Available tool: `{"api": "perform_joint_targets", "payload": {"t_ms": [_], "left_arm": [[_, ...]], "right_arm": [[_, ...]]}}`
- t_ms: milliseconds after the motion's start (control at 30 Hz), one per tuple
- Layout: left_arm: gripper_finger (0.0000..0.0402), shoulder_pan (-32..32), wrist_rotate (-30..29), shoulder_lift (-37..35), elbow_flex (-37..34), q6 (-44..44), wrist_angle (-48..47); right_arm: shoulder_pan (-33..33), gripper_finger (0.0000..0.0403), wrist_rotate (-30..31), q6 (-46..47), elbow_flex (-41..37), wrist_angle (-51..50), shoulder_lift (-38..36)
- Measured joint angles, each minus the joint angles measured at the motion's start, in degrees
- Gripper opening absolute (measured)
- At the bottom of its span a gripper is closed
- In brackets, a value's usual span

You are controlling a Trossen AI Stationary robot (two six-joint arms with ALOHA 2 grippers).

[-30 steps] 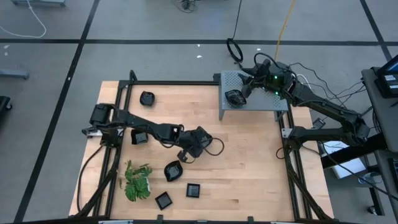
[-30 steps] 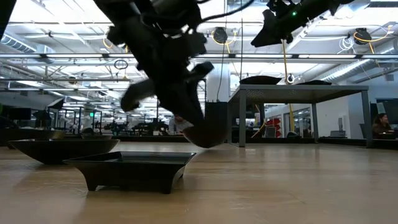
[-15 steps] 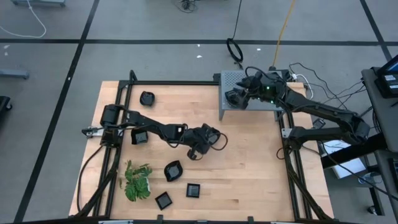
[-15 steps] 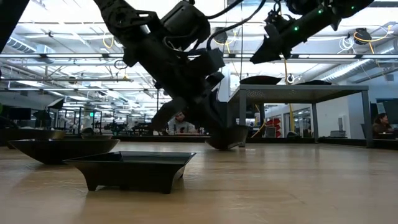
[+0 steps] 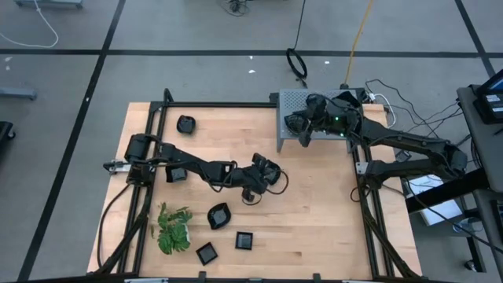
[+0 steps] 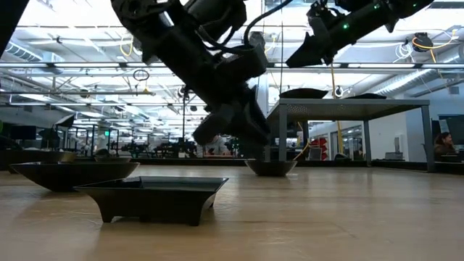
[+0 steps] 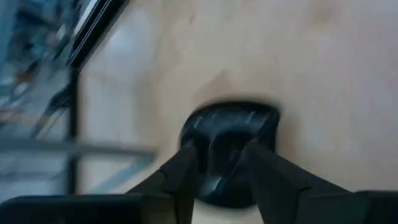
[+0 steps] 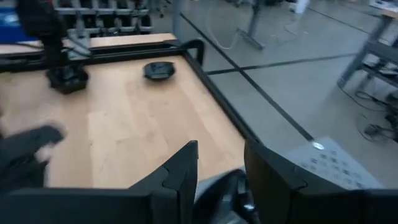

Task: Pick & Place Mini shaped plates
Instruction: Stack the leaf-shaped plate on top of the other leaf-shaped plates

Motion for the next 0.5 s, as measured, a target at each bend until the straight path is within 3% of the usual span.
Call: {"api": "perform_joint_targets", "payload": {"t_ms": [200, 267, 367, 500], "left_arm": [[0.0170, -1.21, -22.18, -2.63, 2.21, -3.58, -7.56], [0.0172, -1.16, -26.67, -4.43, 2.37, -7.93, -12.06], [0.0172, -0.48, -28.75, -7.71, 2.32, -17.83, -19.12], [0.0173, 0.91, -28.50, -13.50, 2.30, -33.61, -26.84]], "right_arm": [[5.70, 0.0118, 0.01, -12.06, 0.00, 0.00, 0.00], [7.38, 0.0118, 0.14, -13.82, -0.02, -0.02, 0.00], [9.04, 0.0119, 0.95, -11.10, -0.01, -0.10, 0.64], [10.54, 0.0119, 4.55, 2.77, 0.05, -1.89, 2.05]]}}
